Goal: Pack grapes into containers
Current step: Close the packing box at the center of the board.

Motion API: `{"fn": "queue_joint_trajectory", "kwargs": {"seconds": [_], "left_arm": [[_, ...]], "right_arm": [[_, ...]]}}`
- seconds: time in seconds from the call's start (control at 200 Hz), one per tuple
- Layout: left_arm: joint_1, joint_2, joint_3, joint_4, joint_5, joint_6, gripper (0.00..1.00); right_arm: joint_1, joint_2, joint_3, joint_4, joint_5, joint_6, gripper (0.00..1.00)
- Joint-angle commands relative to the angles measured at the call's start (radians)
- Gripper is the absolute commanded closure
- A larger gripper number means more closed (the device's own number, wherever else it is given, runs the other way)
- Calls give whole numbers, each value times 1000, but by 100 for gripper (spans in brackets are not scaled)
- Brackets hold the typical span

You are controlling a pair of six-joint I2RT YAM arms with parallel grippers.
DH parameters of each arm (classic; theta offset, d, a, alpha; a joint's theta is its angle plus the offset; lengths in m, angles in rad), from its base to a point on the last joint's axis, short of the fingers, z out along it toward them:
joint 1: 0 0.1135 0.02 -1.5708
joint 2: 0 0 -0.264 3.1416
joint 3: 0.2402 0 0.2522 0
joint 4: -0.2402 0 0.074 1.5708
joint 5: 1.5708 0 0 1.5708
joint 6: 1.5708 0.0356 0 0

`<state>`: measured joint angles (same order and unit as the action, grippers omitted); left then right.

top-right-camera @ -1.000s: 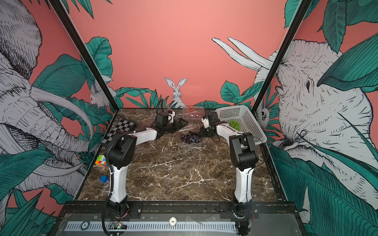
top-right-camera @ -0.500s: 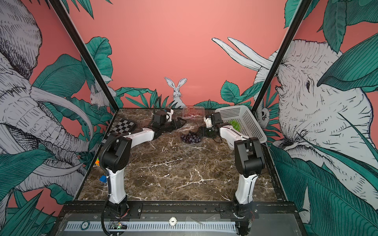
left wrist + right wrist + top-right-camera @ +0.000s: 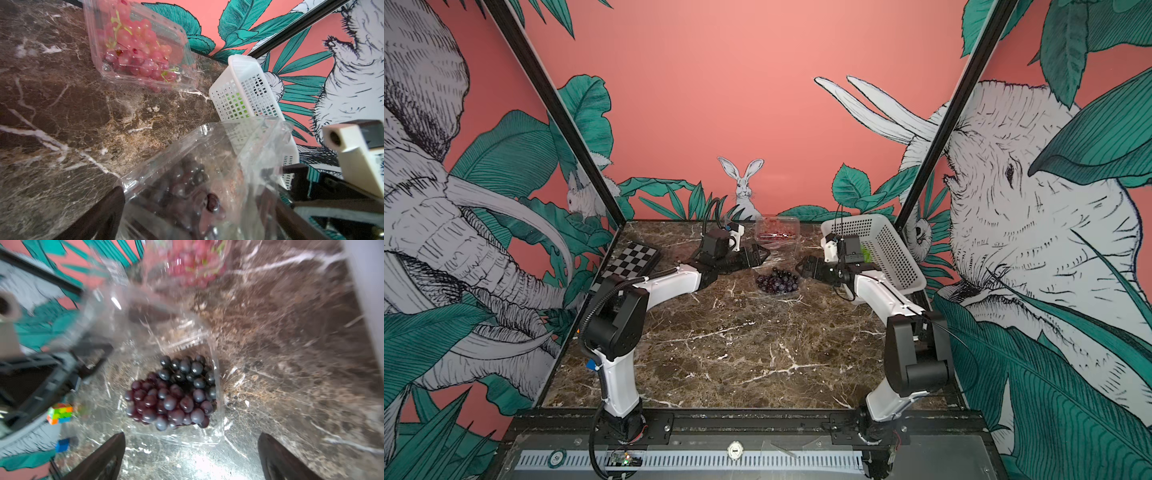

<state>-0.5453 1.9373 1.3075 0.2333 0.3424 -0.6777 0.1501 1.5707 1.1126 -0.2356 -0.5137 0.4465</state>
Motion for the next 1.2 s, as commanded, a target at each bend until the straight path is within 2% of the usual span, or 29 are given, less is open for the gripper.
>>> {"fn": "queue_joint_trajectory", "kwargs": {"seconds": [0.0, 0.27, 0.375, 0.65, 0.805, 1.195], "left_arm": [[-11, -71, -35, 12, -32, 19, 0], [-32, -127, -83, 18, -65, 44, 1], [-50, -139, -93, 19, -74, 50, 1], [-71, -163, -135, 39, -85, 31, 1], [-81, -190, -165, 55, -88, 19, 0], [-98, -251, -239, 113, -108, -21, 1]], "right_arm": [[-7, -58, 45, 15, -3, 44, 1], [-8, 23, 157, 38, 32, 135, 1], [-7, 110, 218, 48, 41, 157, 1], [4, 280, 375, -9, 40, 144, 1], [38, 304, 370, -49, 68, 102, 2], [70, 257, 228, -69, 155, 19, 1]]}}
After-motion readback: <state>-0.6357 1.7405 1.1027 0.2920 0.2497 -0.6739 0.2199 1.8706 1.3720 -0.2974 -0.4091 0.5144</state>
